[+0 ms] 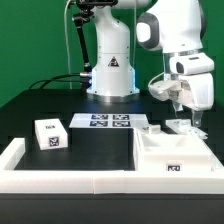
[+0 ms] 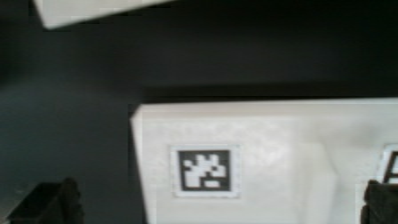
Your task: Assemble cabinet
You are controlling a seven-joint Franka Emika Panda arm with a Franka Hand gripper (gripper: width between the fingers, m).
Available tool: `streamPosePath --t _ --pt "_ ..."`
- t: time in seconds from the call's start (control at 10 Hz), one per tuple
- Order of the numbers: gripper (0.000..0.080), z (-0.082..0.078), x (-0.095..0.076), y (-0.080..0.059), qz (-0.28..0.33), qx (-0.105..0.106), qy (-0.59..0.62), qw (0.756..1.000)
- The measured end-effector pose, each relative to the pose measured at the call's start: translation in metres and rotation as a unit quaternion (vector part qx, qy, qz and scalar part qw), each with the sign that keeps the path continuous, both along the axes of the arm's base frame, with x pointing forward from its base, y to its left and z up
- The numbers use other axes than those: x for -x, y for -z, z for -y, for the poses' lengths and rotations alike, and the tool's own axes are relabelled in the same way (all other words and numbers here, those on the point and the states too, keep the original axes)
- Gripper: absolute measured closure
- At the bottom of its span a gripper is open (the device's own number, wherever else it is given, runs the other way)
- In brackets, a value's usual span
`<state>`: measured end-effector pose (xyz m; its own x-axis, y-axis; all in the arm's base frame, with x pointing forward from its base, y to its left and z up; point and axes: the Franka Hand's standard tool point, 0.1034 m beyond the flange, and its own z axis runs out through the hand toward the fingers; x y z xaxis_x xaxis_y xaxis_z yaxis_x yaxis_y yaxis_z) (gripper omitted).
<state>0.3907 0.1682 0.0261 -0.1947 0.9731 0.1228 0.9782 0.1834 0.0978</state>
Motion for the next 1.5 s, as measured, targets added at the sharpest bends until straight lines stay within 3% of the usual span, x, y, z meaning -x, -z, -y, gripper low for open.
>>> streamPosePath --t 0.2,0.6,0.7,0.8,1.0,1.1,1.2,1.3,1.5 --pt "0.0002 0.003 0.015 0.008 -0.009 0.000 -0.001 1.000" --pt "0.0002 0.005 0.020 0.013 -0.015 -0.002 0.013 1.000" --pt "0.0135 0.004 0.019 0.013 -0.015 -0.003 0.015 1.000" --pt "0.0135 0.004 0.018 0.013 -0.015 -0.003 0.017 1.000" --pt "0.0408 0.004 0.018 0.014 -0.015 -0.003 0.018 1.000" --pt "0.0408 0.004 0.018 0.014 -0.016 -0.003 0.020 1.000" --pt "0.0592 0.005 0.018 0.014 -0.016 -0.003 0.023 1.000" --pt "0.0726 0.007 0.017 0.013 -0.016 -0.003 0.026 1.000" --pt "0.0731 0.007 0.017 0.013 -0.016 -0.003 0.026 1.000"
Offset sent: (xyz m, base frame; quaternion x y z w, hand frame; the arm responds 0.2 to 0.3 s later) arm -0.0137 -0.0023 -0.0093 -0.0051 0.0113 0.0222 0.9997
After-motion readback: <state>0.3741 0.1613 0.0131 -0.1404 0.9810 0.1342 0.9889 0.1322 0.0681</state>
